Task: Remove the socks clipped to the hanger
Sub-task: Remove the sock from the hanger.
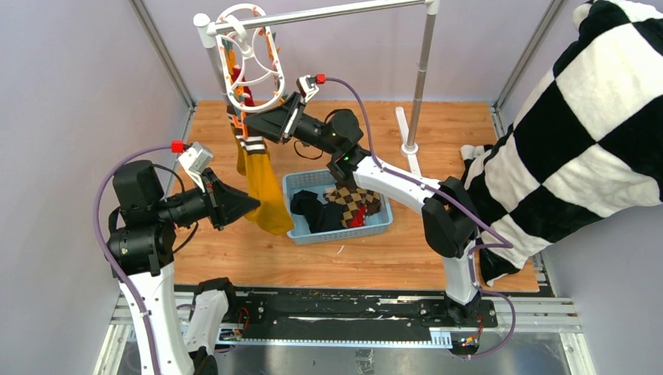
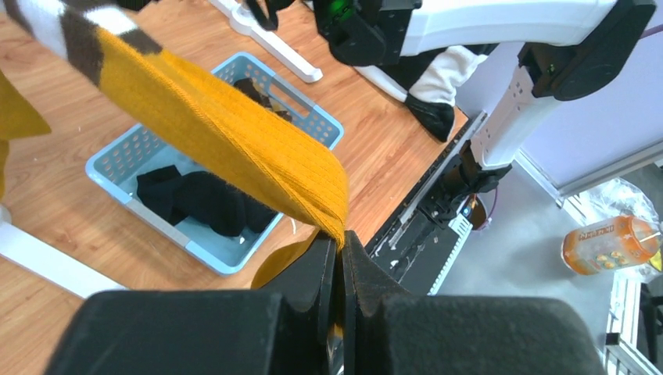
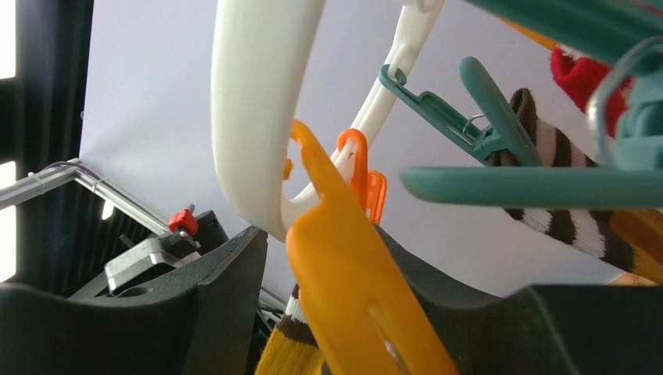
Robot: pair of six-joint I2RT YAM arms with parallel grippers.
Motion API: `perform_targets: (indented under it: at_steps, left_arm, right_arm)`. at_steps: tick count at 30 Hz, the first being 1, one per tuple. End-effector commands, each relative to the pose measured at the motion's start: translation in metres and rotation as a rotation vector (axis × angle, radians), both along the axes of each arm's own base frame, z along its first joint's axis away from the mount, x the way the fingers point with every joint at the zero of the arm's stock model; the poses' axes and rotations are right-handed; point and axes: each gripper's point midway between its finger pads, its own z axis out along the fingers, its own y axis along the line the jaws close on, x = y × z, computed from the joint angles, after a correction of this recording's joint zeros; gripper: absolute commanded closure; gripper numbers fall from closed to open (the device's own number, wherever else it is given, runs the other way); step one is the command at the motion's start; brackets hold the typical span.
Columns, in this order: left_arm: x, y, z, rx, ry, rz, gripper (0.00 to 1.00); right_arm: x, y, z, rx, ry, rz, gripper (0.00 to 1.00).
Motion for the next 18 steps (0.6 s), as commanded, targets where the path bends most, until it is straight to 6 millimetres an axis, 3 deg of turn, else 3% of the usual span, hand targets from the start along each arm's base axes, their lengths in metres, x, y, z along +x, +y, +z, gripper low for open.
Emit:
perform_targets:
  at_steps: [1,5,11,18]
  left_arm:
    - [-0.015,-0.009,0.023,-0.030,-0.049,-0.060,1.00]
    - [-0.018,-0.010,0.026,-0.039,-0.051,-0.072,1.00]
    - [-0.015,-0.009,0.020,-0.033,-0.043,-0.065,1.00]
    - [-0.010,-0.007,0.012,-0.027,-0.023,-0.049,1.00]
  right_arm:
    - [0.005,-0.001,-0.027,-0.041,0.033,0.001,0.45]
    - [0.008,-0.008,-0.035,-0.072,0.032,-0.043,0.37]
    - [-0.001,-0.023,-0.026,-0.043,0.035,-0.037,0.26]
    - [-0.010,-0.022,-0.012,0.043,0.077,0.020,0.24]
